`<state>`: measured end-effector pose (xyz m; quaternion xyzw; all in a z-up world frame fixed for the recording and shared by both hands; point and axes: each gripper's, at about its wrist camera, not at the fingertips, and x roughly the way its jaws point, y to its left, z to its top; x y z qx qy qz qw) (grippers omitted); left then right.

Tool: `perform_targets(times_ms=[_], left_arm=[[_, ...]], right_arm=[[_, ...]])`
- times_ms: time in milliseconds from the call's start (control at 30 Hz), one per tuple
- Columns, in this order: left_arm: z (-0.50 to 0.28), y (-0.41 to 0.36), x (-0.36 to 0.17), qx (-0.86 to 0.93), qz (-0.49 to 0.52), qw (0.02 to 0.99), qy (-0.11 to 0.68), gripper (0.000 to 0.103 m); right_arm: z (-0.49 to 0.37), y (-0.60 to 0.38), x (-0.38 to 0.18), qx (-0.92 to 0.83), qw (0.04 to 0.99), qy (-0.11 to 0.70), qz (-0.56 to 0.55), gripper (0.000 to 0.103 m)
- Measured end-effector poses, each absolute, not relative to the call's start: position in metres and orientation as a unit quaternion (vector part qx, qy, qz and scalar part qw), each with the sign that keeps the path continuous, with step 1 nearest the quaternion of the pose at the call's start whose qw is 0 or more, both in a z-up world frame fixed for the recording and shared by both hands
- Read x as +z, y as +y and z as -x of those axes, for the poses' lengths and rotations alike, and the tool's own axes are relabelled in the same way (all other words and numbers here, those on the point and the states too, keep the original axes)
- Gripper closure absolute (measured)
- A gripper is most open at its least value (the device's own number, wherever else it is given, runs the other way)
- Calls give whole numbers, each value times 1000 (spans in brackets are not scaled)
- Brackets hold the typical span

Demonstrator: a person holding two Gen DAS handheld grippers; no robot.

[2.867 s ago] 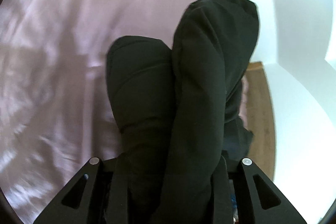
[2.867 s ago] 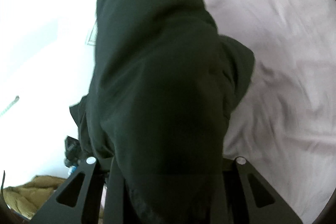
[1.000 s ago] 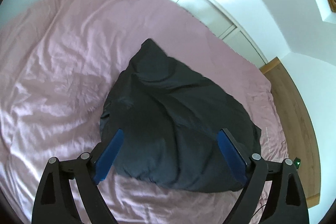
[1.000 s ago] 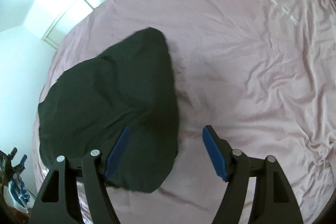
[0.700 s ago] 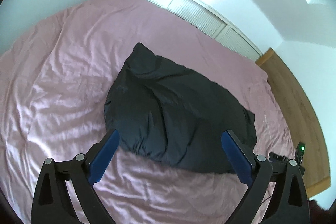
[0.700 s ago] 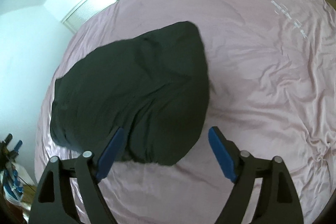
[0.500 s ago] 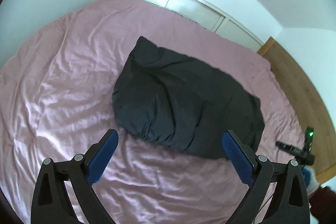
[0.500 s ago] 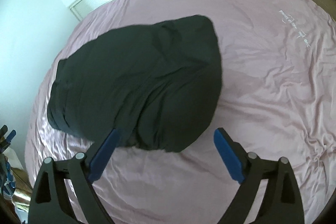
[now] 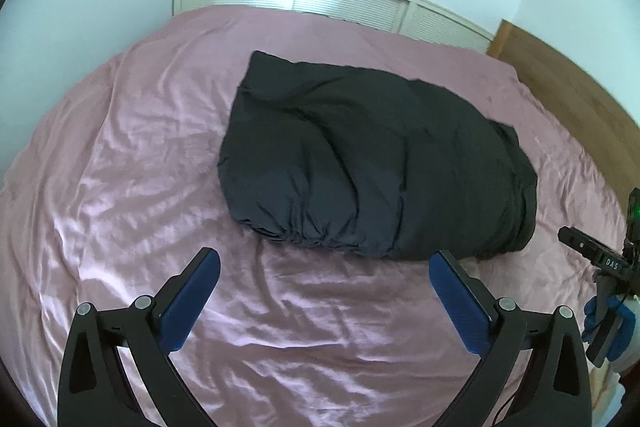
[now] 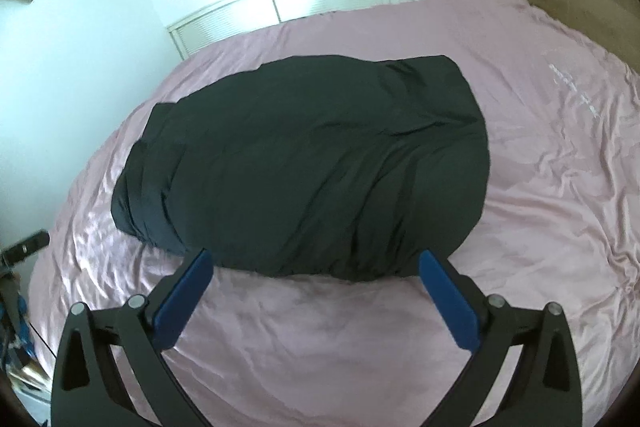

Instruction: Fold large clothes

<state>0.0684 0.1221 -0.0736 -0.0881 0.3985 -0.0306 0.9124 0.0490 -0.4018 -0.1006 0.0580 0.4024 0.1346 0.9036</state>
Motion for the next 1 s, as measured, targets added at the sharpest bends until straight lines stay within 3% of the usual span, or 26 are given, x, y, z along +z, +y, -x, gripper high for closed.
perform_targets(times_ms=[367, 633, 1000], left_arm=[[-53, 68, -120, 45, 51, 948, 312, 1], [-11, 38, -102, 66, 13, 963, 262, 1], [91, 13, -48, 59, 24, 973, 221, 1]], right_arm=[[-11, -406, -153, 172, 941, 287, -43, 0], [30, -405, -124, 175, 960, 214, -35, 0], [128, -397, -64, 113, 964, 239, -31, 0]])
